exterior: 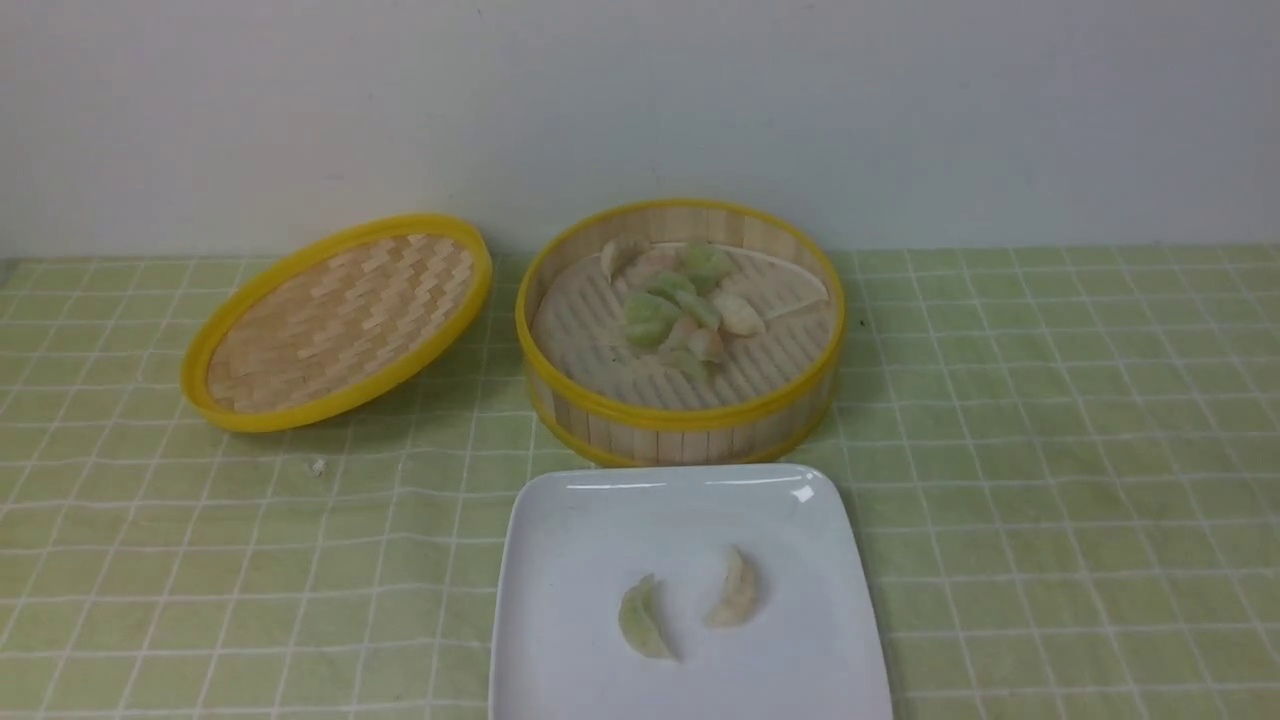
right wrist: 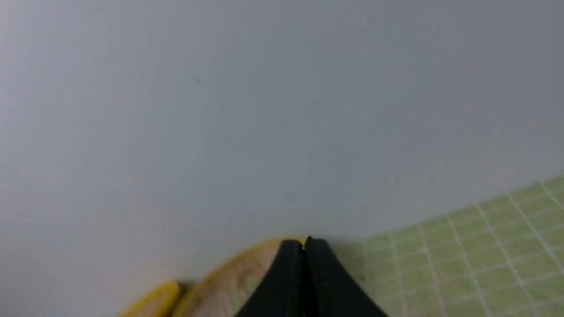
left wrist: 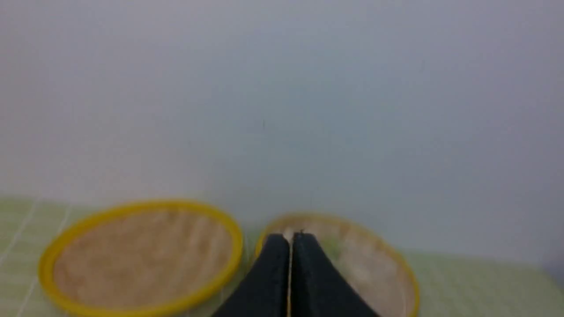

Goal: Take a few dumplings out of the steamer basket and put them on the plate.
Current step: Use the left arm to grab a dumpling from the steamer

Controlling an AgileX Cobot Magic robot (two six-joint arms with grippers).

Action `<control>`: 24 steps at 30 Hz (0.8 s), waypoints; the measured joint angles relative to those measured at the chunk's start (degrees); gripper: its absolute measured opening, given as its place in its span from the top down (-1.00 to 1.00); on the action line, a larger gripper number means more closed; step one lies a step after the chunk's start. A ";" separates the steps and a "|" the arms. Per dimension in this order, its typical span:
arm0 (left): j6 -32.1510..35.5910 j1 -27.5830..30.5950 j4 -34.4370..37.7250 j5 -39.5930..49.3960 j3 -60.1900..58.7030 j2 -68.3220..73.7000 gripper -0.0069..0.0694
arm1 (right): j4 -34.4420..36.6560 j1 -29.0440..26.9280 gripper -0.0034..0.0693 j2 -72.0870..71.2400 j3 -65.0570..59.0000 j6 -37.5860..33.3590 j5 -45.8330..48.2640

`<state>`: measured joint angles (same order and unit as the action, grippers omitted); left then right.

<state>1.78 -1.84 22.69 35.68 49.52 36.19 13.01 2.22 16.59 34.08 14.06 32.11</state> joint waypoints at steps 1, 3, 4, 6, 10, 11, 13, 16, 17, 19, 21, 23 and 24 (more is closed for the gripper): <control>0.56 0.00 0.00 3.08 1.53 2.98 0.83 | -0.48 0.00 0.95 2.15 1.72 -1.79 3.28; 5.90 0.00 0.73 13.79 10.51 16.28 0.83 | -1.31 0.00 0.95 11.33 12.35 -10.23 18.21; 6.35 0.00 0.88 14.47 11.08 16.28 0.83 | -1.31 0.00 0.95 11.99 13.02 -11.50 19.21; 11.45 0.00 3.15 20.73 16.82 27.14 0.83 | -1.43 0.00 0.95 18.67 19.11 -17.81 29.11; 19.24 -1.45 6.98 26.22 25.96 41.25 0.83 | -1.42 0.00 0.95 26.62 24.57 -23.11 38.46; 20.31 -2.46 6.98 26.56 28.24 44.30 0.83 | -1.42 0.00 0.95 27.65 24.99 -23.47 39.20; 21.72 -4.75 6.98 27.03 32.86 50.14 0.83 | -1.18 0.00 0.95 29.00 25.17 -23.89 39.95; 23.04 -7.72 7.02 27.10 37.74 56.03 0.83 | -0.43 0.00 0.95 29.42 25.40 -23.93 40.37; 24.02 -9.02 7.02 27.10 39.89 58.15 0.83 | 0.11 0.00 0.95 29.42 25.41 -23.93 40.37; 25.37 -10.56 6.82 26.91 42.70 61.37 0.83 | 0.70 0.00 0.95 29.35 25.41 -23.99 40.32; 28.14 -12.49 6.51 26.20 47.25 66.71 0.83 | 1.08 0.00 0.95 29.23 25.41 -23.98 40.22; 30.16 -13.30 6.51 25.36 49.72 70.25 0.83 | 1.78 0.00 0.95 29.23 25.41 -23.98 40.09; 31.74 -13.65 6.51 24.94 51.51 72.53 0.83 | 2.18 0.00 0.95 29.23 25.41 -23.98 40.10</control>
<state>33.51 -15.50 29.20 60.62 101.02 108.72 15.20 2.22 45.83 59.49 -9.92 72.21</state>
